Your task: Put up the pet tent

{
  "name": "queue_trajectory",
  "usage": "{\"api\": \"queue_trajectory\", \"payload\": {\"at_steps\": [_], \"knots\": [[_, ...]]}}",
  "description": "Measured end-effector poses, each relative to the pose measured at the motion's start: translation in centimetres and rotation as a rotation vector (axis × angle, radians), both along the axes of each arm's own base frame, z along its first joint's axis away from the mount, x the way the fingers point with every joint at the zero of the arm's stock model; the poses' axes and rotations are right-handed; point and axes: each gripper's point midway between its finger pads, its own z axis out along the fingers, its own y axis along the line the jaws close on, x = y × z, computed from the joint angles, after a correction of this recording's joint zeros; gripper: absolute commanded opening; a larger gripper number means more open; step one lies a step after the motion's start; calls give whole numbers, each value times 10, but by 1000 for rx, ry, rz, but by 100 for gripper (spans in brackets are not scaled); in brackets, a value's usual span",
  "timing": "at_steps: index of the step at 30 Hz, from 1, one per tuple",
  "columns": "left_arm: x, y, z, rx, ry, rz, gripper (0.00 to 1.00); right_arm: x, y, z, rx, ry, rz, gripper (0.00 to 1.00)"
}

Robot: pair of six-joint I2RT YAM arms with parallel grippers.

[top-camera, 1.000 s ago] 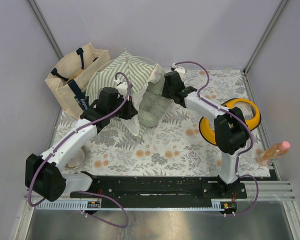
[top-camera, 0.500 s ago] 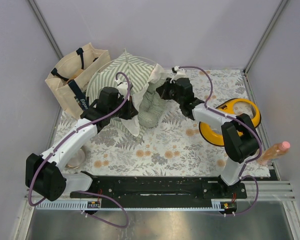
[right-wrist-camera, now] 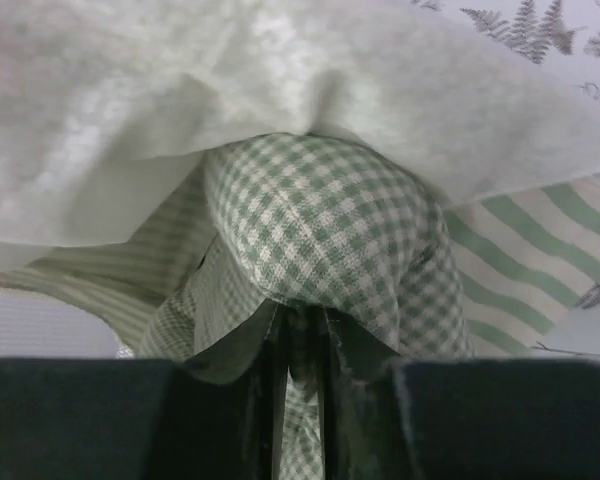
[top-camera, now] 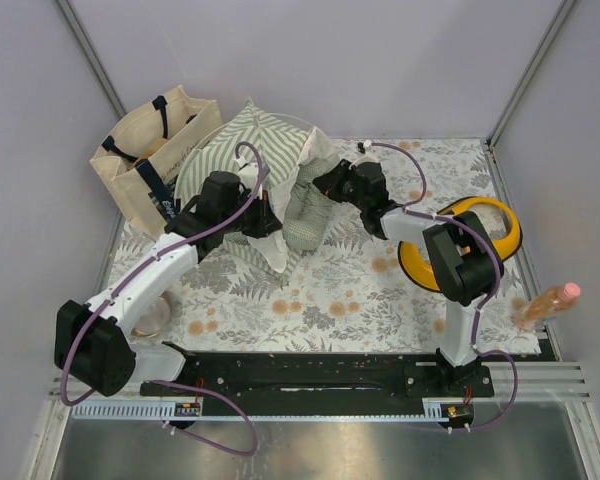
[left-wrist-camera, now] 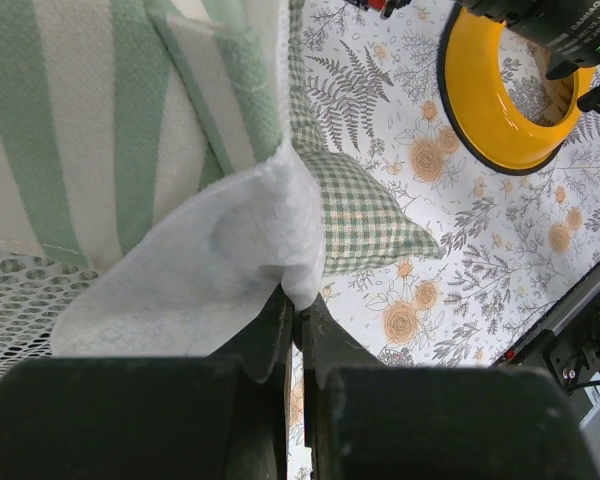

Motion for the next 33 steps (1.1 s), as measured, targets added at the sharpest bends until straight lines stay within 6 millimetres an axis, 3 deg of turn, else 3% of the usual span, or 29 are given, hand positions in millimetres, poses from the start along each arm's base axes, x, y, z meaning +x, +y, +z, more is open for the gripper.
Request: {"api": "queue_trajectory", "payload": {"at_steps": [2, 5, 6, 12, 15, 17, 22, 25, 29, 33], "knots": [[0, -1, 0, -5, -2, -5, 0, 1, -8, -12, 1, 55, -46, 61], [3, -3, -1, -8, -2, -9, 0, -1, -14, -10, -5, 88, -80, 93], [4, -4, -1, -8, -2, -9, 0, -4, -16, -7, -10, 99, -87, 99], [7, -5, -3, -4, 1, -10, 0, -33, -33, 27, -90, 171, -88, 100], [9, -6, -3, -4, 1, -10, 0, -56, -37, 34, -135, 219, -30, 99], [10, -7, -3, -5, -1, -10, 0, -73, -38, 28, -160, 256, 15, 100], [11, -7, -3, -5, -5, -8, 0, -130, -50, -20, -232, 384, 128, 100], [11, -6, -3, -4, -6, -7, 0, -160, -46, -36, -227, 426, 232, 99], [11, -6, -3, -2, -7, -8, 0, -172, -26, -30, -176, 381, 352, 98], [10, -6, -3, 1, -8, -11, 0, -166, 4, -31, -98, 344, 439, 83]]}}
